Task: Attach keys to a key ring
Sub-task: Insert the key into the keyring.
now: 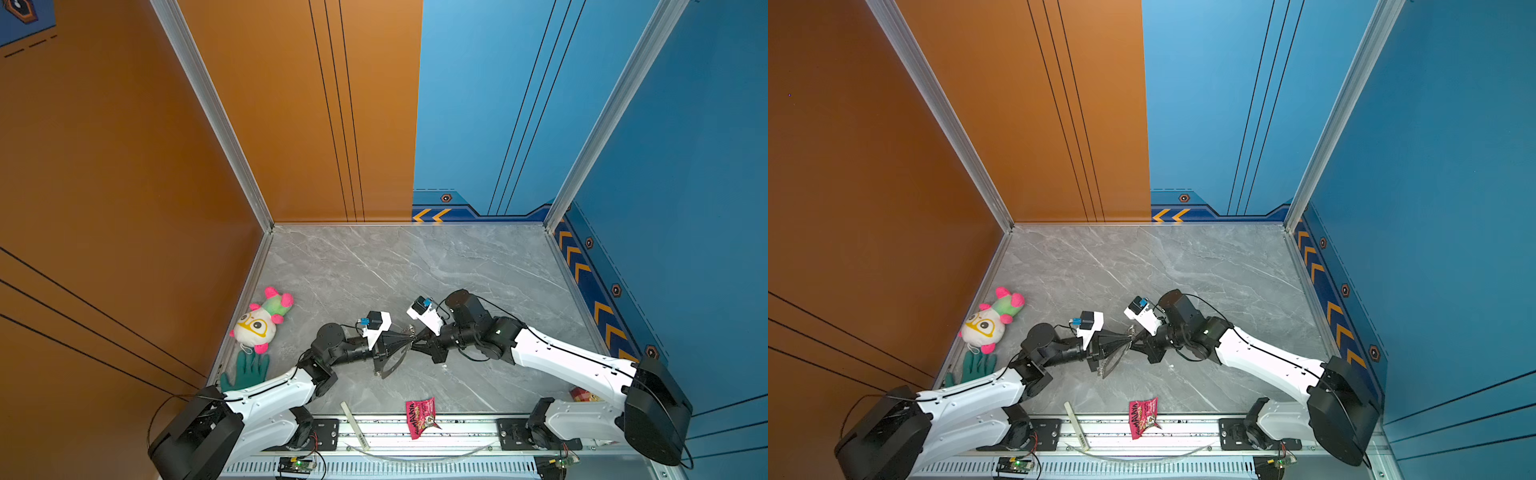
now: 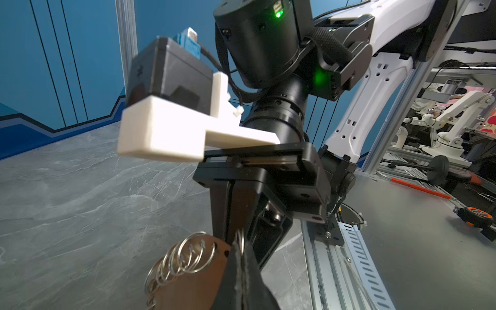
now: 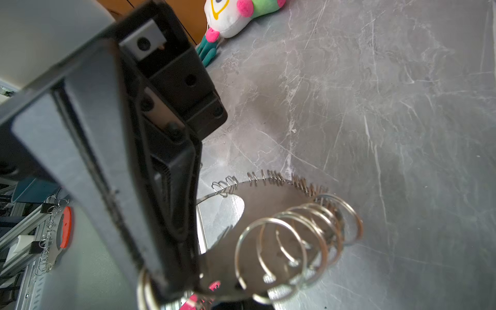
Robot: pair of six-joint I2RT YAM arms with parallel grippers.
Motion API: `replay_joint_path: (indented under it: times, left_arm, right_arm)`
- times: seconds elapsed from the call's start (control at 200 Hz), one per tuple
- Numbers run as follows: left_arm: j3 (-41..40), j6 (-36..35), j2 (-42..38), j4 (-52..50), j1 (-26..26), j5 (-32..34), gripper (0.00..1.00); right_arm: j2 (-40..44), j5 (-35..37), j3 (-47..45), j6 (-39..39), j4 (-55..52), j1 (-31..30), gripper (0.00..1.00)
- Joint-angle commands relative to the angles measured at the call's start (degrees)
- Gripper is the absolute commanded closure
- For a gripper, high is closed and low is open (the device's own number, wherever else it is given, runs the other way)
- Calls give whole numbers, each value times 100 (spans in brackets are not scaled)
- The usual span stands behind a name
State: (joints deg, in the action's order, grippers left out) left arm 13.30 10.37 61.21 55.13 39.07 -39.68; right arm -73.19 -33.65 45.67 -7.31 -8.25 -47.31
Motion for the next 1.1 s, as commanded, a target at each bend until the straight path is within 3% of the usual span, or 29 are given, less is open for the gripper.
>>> replay_joint_path:
  times: [0.0,0.105,0.365,0.606,0.821,1.091]
  left_arm:
    - [147,44,-31,263,85,-350,100]
    - [144,48,-27,260,79,-310,100]
    - [87,26,-66,261,-18,40,100]
    - [84,11,-39,270,-47,145,100]
    - [84,25,-48,270,-42,88,100]
    - [94,41,-62,265,-34,24,100]
  right_arm:
    - [108,207,114,90,80,126,100]
    - [331,315,44,57,91,276,100]
    - [1282,754,-372,277,87,434,84]
    - [1637,293,-574,482,501,236,75]
    - [1506,-24,-577,528,936,5,75]
    - [1399,351,-557,763,747,-14,80]
